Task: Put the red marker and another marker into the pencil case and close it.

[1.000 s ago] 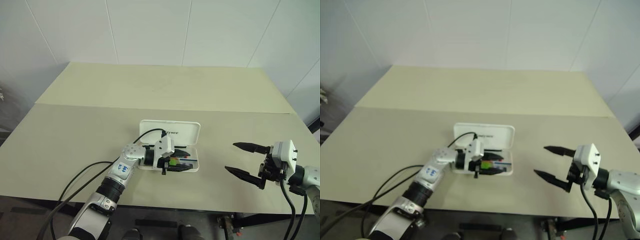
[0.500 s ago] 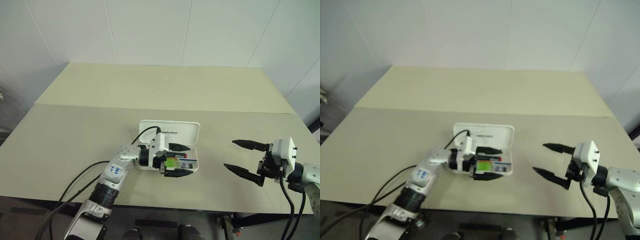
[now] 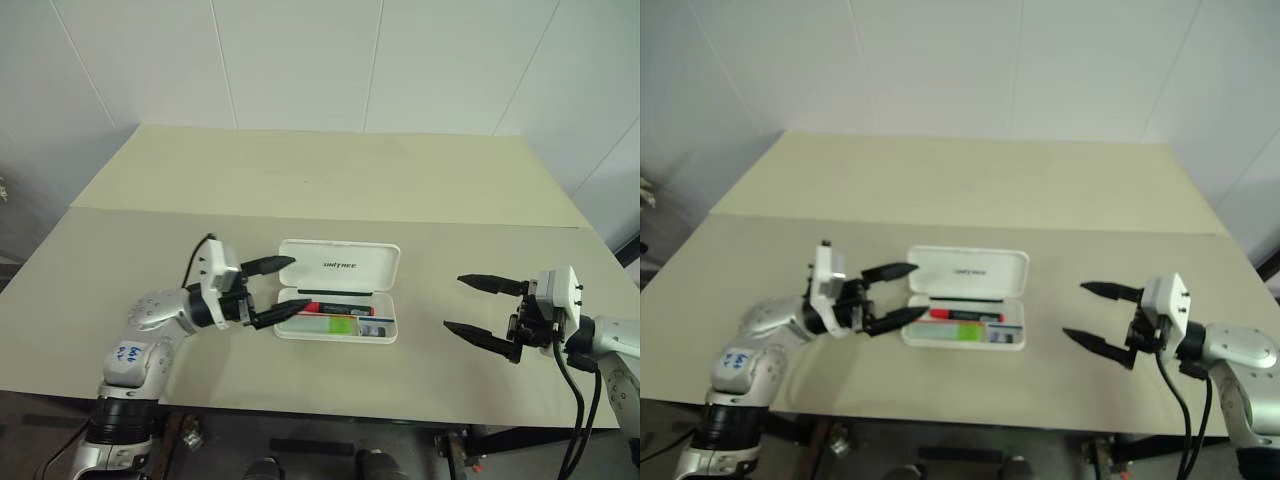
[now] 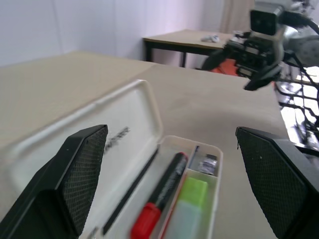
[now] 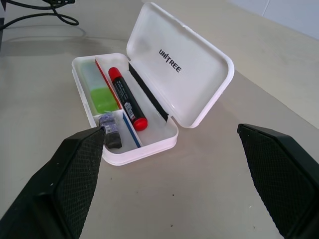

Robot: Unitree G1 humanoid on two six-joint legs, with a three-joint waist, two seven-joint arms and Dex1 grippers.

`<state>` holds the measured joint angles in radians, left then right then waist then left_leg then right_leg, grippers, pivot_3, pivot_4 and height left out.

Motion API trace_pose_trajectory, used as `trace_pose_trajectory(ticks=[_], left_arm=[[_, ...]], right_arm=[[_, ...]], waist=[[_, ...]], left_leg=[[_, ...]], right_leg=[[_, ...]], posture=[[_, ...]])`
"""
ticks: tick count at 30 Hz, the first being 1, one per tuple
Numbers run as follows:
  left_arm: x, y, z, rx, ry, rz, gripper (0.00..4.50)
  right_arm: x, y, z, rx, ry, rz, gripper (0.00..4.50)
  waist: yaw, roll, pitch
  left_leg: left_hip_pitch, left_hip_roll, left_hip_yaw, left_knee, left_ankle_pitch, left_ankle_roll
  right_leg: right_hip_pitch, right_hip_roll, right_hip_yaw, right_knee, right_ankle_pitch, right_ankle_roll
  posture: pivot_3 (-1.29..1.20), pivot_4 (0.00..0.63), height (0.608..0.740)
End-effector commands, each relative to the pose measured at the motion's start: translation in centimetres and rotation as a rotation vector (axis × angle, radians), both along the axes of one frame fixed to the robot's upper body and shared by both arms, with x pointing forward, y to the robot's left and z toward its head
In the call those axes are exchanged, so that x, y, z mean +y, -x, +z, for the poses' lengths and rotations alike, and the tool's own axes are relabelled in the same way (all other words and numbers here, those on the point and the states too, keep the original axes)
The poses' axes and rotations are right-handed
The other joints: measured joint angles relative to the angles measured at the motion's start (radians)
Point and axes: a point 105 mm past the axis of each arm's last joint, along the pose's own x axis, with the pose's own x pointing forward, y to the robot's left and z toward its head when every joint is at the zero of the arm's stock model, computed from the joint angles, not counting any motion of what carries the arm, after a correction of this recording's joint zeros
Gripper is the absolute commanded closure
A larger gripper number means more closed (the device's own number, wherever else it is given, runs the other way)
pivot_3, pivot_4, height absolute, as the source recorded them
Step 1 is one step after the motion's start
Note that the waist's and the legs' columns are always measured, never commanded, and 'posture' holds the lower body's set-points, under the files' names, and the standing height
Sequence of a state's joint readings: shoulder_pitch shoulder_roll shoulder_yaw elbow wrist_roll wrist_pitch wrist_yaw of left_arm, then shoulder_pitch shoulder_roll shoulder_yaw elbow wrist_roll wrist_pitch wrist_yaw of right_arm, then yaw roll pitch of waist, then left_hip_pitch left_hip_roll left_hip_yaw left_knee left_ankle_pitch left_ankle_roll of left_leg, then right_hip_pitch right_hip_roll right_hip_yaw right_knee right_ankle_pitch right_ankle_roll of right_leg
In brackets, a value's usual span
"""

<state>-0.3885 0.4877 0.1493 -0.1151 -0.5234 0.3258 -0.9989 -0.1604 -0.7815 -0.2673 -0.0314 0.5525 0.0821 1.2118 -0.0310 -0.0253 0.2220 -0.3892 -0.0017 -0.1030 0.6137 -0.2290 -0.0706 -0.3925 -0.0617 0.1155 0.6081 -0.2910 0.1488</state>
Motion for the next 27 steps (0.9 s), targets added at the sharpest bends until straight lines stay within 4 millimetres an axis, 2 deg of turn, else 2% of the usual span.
trace_pose_trajectory(ticks=[1,2,6,11,13,14,21,27], left_arm=[[1.4,-0.1,1.5,-0.056,0.042,0.039,0.48],[1.8,-0.3,1.8,-0.06,0.055,0.053,0.64],[3.5,-1.1,2.3,-0.076,0.056,0.117,1.91],[6.2,-3.5,1.6,-0.036,0.0,0.289,3.63],[7.0,-4.4,1.5,-0.016,0.003,0.343,4.29],[7.0,-4.7,1.3,0.0,-0.001,0.353,4.47],[6.2,-6.3,0.1,0.054,-0.031,0.386,4.47],[4.0,-8.3,-1.1,0.13,-0.047,0.37,4.47]], right_arm=[[0.3,-0.2,0.7,-0.043,0.0,0.028,0.0],[0.4,-0.2,0.8,-0.049,-0.002,0.033,0.0],[0.4,-0.4,1.8,-0.075,-0.032,0.051,0.0],[1.4,0.3,2.0,-0.042,-0.047,0.118,0.0],[2.0,0.6,2.7,-0.014,-0.087,0.15,0.0],[2.3,0.7,3.2,-0.007,-0.107,0.167,0.0],[3.7,0.8,6.0,-0.057,-0.213,0.204,0.0],[4.1,0.9,5.1,-0.045,-0.168,0.209,0.0]], waist=[[0.0,0.0,0.0],[0.0,0.0,0.0],[0.0,0.0,0.0],[0.0,0.0,0.0],[0.0,0.0,0.0],[0.0,0.0,0.0],[0.0,0.0,0.0],[0.006,0.0,0.0]], left_leg=[[0.0,0.0,0.0,0.0,0.0,0.0],[0.0,0.0,0.0,0.0,0.0,0.0],[0.0,0.0,0.0,0.0,0.0,0.0],[0.0,0.0,0.0,-0.001,0.0,0.0],[0.0,0.0,0.0,-0.001,0.0,0.0],[0.0,0.0,0.0,-0.001,0.0,0.0],[0.0,0.0,0.0,-0.001,0.0,0.0],[-0.002,0.0,-0.001,-0.001,0.0,0.0]], right_leg=[[0.0,0.0,0.0,0.0,0.0,0.0],[0.0,0.0,0.0,0.0,0.0,0.0],[0.0,0.0,0.0,0.0,0.0,0.0],[-0.001,0.0,0.0,0.0,0.001,0.002],[-0.001,0.0,0.0,0.0,0.001,0.003],[-0.001,0.0,0.0,0.0,0.001,0.003],[-0.001,0.0,-0.001,0.001,0.002,0.004],[-0.001,0.0,-0.001,0.0,0.003,0.005]], posture=[[0.0,0.15,0.74],[0.0,0.15,0.74],[0.0,0.15,0.74],[0.0,0.15,0.74],[0.0,0.15,0.74],[0.0,0.15,0.74],[0.0,0.15,0.74],[0.0,0.15,0.74]])
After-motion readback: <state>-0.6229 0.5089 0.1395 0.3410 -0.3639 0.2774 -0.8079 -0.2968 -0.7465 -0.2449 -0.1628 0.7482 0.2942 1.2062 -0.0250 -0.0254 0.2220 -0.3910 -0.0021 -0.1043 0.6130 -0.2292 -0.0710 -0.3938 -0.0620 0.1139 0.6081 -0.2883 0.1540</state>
